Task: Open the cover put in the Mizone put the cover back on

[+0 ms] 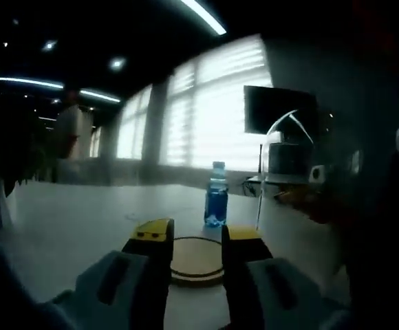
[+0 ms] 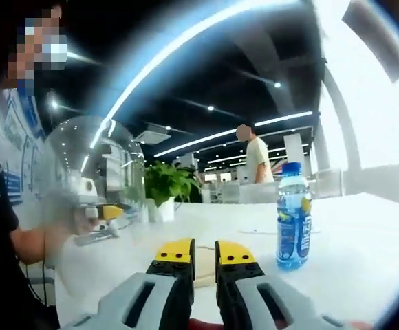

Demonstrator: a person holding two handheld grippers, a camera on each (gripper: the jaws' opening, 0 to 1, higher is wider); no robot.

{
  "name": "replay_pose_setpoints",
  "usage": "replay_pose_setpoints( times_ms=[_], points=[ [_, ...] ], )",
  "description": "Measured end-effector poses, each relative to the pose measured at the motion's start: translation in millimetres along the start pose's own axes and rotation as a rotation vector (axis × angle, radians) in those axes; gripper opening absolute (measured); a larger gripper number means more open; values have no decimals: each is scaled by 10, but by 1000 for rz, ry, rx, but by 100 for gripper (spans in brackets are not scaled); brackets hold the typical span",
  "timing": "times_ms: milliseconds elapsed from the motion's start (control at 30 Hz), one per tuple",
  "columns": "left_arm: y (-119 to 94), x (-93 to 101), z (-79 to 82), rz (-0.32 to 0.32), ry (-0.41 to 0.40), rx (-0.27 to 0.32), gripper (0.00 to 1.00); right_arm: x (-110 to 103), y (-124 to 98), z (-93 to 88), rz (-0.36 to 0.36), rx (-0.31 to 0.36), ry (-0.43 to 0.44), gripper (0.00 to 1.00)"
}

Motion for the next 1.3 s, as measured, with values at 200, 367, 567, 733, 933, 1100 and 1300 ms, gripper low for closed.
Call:
replay_pose_setpoints(
  times_ms=[200, 367, 567, 733, 933, 1100, 1300],
  points=[
    [60, -57, 26, 7, -8, 25, 23, 139, 15, 32, -19, 29, 61, 4],
    [149, -179, -2, 51, -25, -9, 23, 189, 55, -16, -37, 21, 28, 4],
    [272, -285, 72, 93, 12, -15, 22, 233, 111, -55, -48, 18, 11, 2],
    [337, -306, 81, 128, 79, -39, 22, 218, 136, -46, -32, 21, 30, 2],
    [318, -334, -20, 170, 74, -60, 22, 246, 138, -16, -11, 5, 101, 3],
    [269, -389, -34, 175, 44, -51, 22, 228, 127, 93, 9, 10, 181, 3],
    [247, -431, -61, 189, 14, -55, 22, 213, 152, 136, -14, 2, 153, 3]
  ],
)
Point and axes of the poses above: the point that each gripper's makers call its tool centre point, and the gripper's own axes: y roughly forward along the fingers, x roughly to its right, z roughly out of its top, the point moved 4 cm from there along -y, roughly backward along the fingers, and after that the axes turned 14 degrees about y, right-handed, at the moved point
